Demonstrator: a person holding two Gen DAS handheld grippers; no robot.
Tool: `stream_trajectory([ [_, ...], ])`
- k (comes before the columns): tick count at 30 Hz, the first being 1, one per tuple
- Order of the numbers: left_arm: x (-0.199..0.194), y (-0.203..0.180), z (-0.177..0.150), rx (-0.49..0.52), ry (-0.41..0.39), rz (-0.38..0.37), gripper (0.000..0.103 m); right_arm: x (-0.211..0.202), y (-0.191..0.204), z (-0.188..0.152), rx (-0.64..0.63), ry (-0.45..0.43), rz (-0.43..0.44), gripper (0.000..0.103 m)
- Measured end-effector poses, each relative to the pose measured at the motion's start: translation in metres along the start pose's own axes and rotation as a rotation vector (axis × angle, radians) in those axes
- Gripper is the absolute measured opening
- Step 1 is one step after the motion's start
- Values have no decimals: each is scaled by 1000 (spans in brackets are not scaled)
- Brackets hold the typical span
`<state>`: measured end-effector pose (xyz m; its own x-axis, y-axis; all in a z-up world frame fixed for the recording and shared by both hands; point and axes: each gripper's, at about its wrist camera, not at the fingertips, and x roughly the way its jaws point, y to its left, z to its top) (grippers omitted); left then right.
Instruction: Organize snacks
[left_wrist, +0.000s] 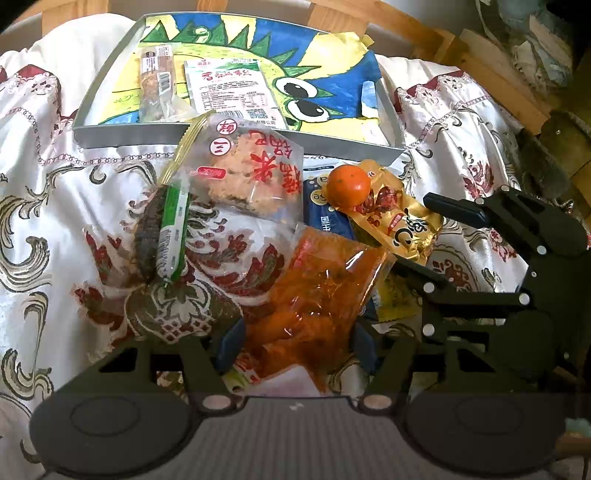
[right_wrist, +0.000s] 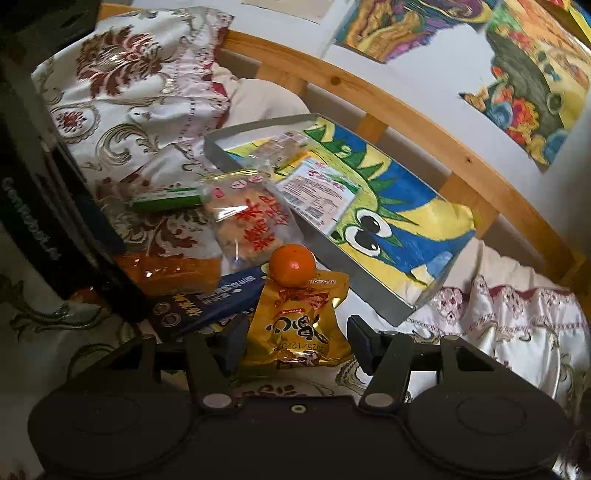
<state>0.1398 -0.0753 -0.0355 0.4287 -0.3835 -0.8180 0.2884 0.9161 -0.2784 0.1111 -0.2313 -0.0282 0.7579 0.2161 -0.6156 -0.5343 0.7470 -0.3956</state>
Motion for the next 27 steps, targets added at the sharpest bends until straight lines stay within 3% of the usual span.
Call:
stream_trajectory([
  [2,1,1,1,5,4,-7,66,-2,3,1,-18,-7,-2,60],
  [6,12,6,5,25,66,-52,82,-4,6,1,-35,-9,-5,60],
  [9,17,9,8,23,78,-88,84,-3,6,0,-36,-5,-5,60],
  [11,19,10,9,37,85,-96,83,-2,6,0,-37,-2,-4,60],
  [13,19,9,10,67,90,-89,74,-2,6,0,-38,0,-4,60],
  [18,15,14,9,71,90,-119,69,-2,6,0,-34,-6,-2,60],
  [23,7,13,5,33,60,-87,66,-5,10,0,-80,-18,-27,60],
  [24,4,11,4,31,51,-82,60,-6,12,0,-94,-21,-36,60],
  [27,0,7,3,40,44,-59,60,-7,15,0,-130,-26,-62,60],
])
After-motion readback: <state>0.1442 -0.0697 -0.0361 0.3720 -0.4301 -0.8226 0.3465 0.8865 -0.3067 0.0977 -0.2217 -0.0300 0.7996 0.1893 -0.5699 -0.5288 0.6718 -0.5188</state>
